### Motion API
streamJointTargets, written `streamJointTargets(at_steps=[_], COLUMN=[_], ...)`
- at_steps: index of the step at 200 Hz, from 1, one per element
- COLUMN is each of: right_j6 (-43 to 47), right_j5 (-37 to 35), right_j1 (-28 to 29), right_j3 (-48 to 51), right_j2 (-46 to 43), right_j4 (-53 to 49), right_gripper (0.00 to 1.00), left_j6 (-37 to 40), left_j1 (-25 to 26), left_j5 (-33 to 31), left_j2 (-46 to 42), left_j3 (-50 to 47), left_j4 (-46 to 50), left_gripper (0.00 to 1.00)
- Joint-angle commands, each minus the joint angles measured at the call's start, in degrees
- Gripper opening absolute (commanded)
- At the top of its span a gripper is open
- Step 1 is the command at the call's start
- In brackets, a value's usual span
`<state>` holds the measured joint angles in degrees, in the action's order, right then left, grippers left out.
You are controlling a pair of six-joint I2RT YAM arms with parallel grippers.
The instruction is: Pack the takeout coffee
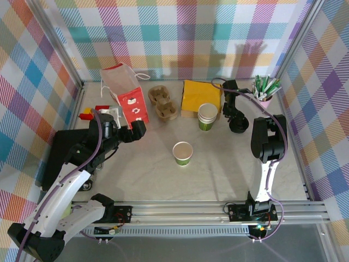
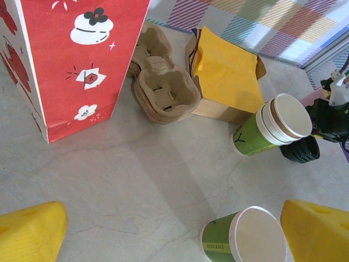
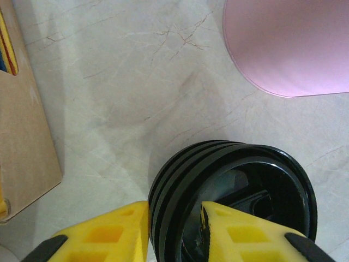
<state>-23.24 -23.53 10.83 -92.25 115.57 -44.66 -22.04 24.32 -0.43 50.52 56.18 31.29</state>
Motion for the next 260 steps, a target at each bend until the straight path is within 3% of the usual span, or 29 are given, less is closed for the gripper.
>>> streamJointTargets(at_steps=[1, 54, 88, 124, 180, 260], right_j6=[-0.83, -0.8, -1.28, -2.06, -1.75, -2.8], right_j5=[0.64, 0.68, 0.72, 0.5, 1.2, 4.39], right_j1=[-0.36, -0.46, -0.72, -0.81, -1.14, -1.16], right_j3=[0.37, 0.72, 0.5, 1.11, 1.89, 3.1], right_j2=[-1.51, -1.66, -1.59, -2.25, -2.96, -11.33], right_j4=[-1.63, -2.03, -3.28, -4.21, -3.61, -4.99], right_gripper=[0.31, 0.2, 0.29, 0.3, 0.18, 0.09], left_j6=[0.62, 0.62, 0.55, 0.39, 0.33, 0.03], left_j1=[0.46, 0.47, 0.47, 0.47, 0.45, 0.46], left_j5=[0.87, 1.04, 1.2, 1.22, 1.48, 2.15], left_j2=[-0.09, -0.07, -0.2, -0.41, -0.27, -0.11], left_j3=[0.66, 0.64, 0.68, 0.4, 0.22, 0.26], left_j4=[-0.97, -1.14, -1.14, -1.17, -1.58, -2.37], left_gripper=[1.0, 1.0, 1.0, 1.0, 1.0, 1.0])
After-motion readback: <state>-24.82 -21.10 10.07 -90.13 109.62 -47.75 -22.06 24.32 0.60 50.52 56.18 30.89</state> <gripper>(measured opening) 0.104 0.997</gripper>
